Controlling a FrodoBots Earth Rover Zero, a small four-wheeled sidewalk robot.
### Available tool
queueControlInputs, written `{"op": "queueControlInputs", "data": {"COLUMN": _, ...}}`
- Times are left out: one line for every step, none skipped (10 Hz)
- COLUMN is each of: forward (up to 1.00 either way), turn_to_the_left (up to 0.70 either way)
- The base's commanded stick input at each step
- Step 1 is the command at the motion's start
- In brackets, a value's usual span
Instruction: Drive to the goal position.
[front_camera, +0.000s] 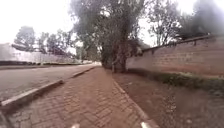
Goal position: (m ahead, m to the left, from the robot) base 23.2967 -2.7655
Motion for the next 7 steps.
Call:
{"op": "queueControlInputs", "data": {"forward": 0.5, "turn_to_the_left": 0.12}}
{"op": "queueControlInputs", "data": {"forward": 0.5, "turn_to_the_left": 0.08}}
{"op": "queueControlInputs", "data": {"forward": 0.5, "turn_to_the_left": 0.05}}
{"op": "queueControlInputs", "data": {"forward": 0.5, "turn_to_the_left": 0.0}}
{"op": "queueControlInputs", "data": {"forward": 0.5, "turn_to_the_left": 0.0}}
{"op": "queueControlInputs", "data": {"forward": 0.5, "turn_to_the_left": 0.1}}
{"op": "queueControlInputs", "data": {"forward": 0.5, "turn_to_the_left": 0.23}}
